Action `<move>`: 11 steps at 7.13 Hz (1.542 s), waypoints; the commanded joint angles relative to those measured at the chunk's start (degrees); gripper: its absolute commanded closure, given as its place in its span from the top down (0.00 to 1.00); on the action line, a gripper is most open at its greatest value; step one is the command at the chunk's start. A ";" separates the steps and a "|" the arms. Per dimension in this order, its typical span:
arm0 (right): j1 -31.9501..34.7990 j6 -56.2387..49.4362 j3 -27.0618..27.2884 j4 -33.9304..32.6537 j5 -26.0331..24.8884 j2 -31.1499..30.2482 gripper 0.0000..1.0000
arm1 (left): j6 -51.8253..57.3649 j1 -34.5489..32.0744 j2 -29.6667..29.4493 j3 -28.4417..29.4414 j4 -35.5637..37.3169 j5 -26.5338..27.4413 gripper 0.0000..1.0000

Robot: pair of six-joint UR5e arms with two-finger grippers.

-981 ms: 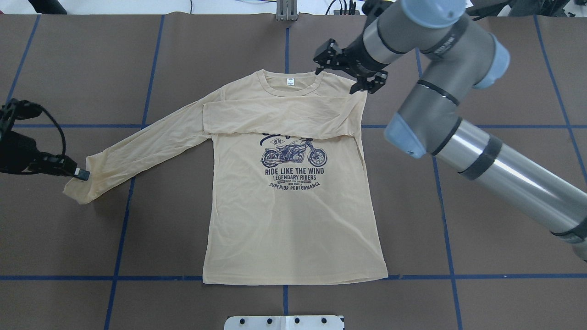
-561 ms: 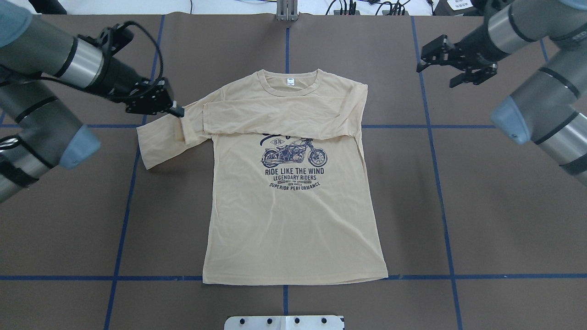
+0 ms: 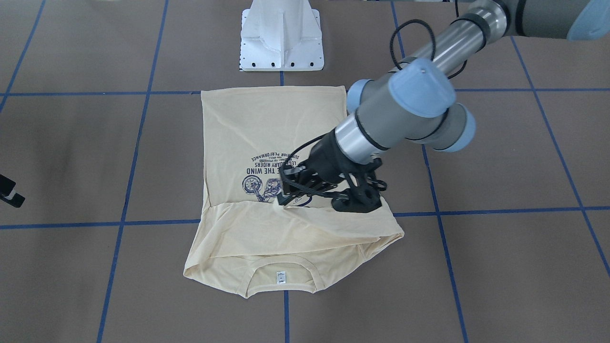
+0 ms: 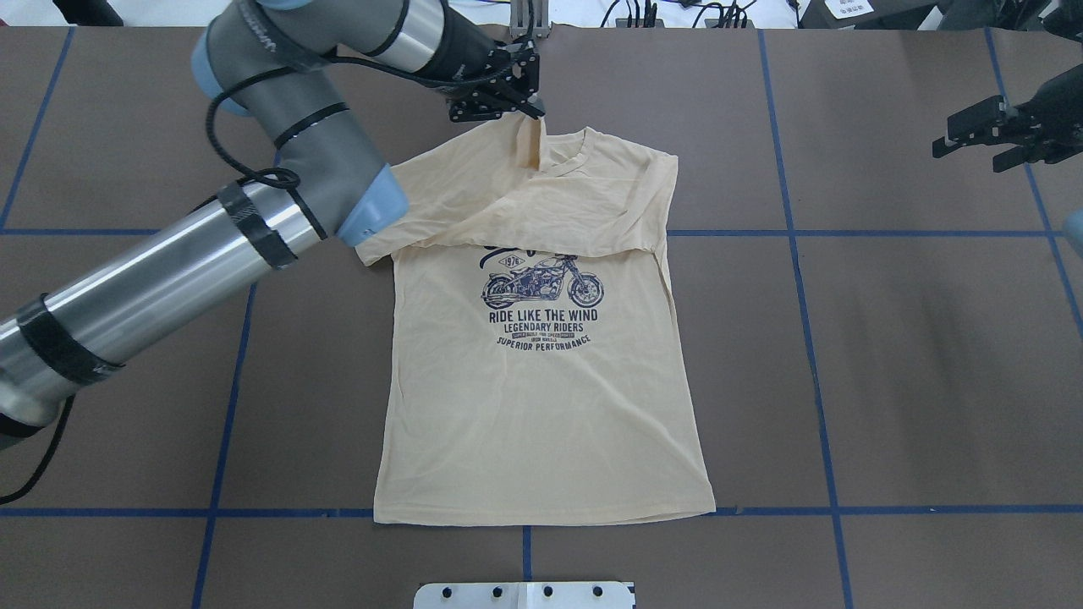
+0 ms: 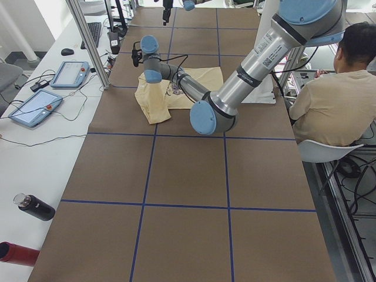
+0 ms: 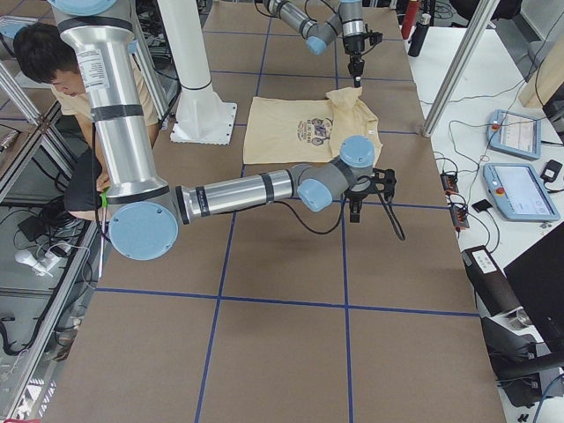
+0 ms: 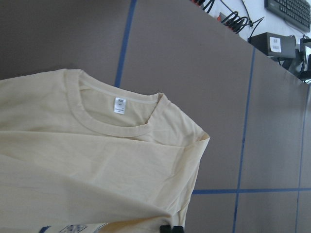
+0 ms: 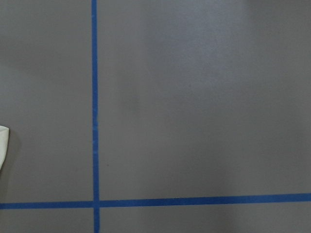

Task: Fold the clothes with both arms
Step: 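Fold the held sleeve across the shirt with the left gripper and release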

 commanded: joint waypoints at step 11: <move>-6.20 17.26 5.77 0.20 -1.97 -0.10 1.00 | -2.80 7.41 -11.74 16.06 -1.96 14.42 0.87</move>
